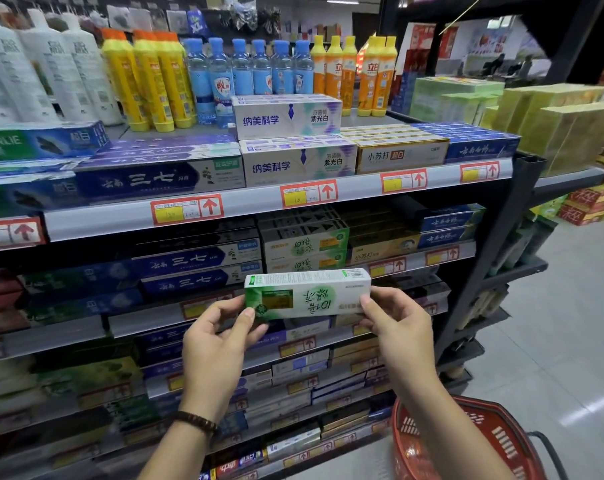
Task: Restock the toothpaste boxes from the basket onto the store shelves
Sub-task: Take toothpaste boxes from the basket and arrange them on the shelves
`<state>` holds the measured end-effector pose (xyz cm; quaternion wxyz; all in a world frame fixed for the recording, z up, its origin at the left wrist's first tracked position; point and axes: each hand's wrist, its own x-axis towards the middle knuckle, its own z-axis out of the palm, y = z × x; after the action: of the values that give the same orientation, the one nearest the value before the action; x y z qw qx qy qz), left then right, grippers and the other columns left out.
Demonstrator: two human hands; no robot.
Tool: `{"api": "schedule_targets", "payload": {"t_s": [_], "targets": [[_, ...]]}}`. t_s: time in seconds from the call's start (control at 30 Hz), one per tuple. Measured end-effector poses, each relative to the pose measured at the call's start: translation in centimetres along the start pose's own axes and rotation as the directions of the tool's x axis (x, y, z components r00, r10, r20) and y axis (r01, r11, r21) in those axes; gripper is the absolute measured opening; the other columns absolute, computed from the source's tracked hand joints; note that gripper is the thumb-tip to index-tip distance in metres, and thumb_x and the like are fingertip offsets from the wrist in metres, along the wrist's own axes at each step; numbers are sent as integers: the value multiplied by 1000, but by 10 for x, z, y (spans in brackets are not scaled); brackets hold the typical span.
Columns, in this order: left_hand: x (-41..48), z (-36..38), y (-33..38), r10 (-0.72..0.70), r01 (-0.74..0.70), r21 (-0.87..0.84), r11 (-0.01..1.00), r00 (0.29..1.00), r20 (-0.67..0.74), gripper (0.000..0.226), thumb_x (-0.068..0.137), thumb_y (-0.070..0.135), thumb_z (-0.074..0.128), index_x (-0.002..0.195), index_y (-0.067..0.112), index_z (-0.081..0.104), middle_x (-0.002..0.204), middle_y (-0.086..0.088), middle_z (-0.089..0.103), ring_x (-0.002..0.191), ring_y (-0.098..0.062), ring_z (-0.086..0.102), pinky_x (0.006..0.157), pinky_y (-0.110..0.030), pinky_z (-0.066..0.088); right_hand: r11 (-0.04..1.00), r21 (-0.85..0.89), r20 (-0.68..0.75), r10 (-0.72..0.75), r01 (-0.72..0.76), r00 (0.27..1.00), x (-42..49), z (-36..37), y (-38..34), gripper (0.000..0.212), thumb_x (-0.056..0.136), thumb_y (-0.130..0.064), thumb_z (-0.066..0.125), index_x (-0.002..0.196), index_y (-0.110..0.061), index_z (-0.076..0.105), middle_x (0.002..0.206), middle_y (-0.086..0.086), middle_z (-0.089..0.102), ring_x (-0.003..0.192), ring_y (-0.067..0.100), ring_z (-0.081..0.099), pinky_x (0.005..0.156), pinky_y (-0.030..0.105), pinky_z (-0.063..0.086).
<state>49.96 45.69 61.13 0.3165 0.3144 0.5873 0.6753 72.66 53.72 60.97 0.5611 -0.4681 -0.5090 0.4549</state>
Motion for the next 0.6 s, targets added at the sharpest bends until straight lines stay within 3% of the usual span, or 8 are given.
{"api": "schedule_targets", "payload": {"t_s": [0.27,0.5,0.6], "targets": [[10,-10,-1,-12,14,-25,1000,997,77,18,97,7,68,115,9,70,103,10,80,94,-22,79,81,-37,65,999,54,-23,3,-2,1000,-3,10,1,14,97,-10,75,110,-15,77,104,1,81,99,18,78,84,32,64],[15,-7,-7,-59,63,-44,997,995,84,20,97,7,69,117,10,68,112,-6,78,95,-23,79,90,-46,62,971,230,42,56,-64,998,5,12,3,19,98,-5,72,116,-4,65,111,14,79,108,32,77,94,52,61],[19,-5,-4,-58,59,-8,998,994,95,22,98,9,69,119,15,66,113,-4,79,96,-22,79,87,-46,64,960,270,73,53,-71,996,15,13,-1,21,98,-6,71,117,-2,63,112,16,79,108,34,77,97,55,60]]}}
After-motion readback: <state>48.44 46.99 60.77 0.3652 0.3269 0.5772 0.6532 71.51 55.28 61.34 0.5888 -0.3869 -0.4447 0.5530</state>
